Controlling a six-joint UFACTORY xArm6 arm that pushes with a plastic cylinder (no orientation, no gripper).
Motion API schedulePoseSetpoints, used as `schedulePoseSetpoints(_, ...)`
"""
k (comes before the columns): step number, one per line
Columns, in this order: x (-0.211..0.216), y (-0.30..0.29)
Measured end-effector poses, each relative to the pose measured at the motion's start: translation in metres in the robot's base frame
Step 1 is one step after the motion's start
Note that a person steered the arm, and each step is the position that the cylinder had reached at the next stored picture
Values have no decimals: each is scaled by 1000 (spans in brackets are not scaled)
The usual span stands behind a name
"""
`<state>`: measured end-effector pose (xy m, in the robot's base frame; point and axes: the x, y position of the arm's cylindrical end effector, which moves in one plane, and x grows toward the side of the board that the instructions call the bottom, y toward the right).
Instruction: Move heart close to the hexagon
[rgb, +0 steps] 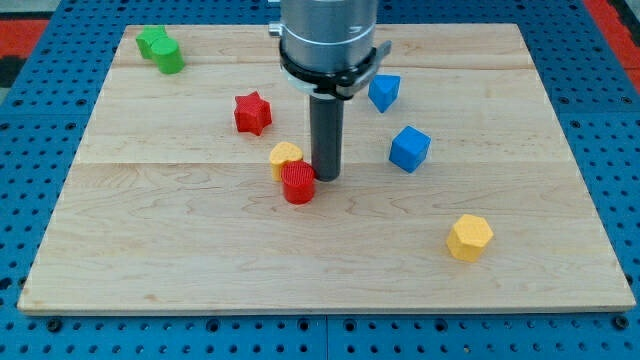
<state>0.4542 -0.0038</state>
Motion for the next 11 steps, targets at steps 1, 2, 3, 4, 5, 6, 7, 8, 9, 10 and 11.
schedulePoseSetpoints(1,12,-72)
schedulePoseSetpoints(2,23,-99)
schedulePoseSetpoints(3,-3,-157)
schedulePoseSetpoints(4,-39,-135)
schedulePoseSetpoints(5,-6,-46)
schedulePoseSetpoints(6,2,41)
schedulePoseSetpoints(7,20,68)
schedulePoseSetpoints(8,19,53)
schedulePoseSetpoints(9,30,39)
schedulePoseSetpoints(10,49,113)
schedulePoseSetpoints(11,50,132)
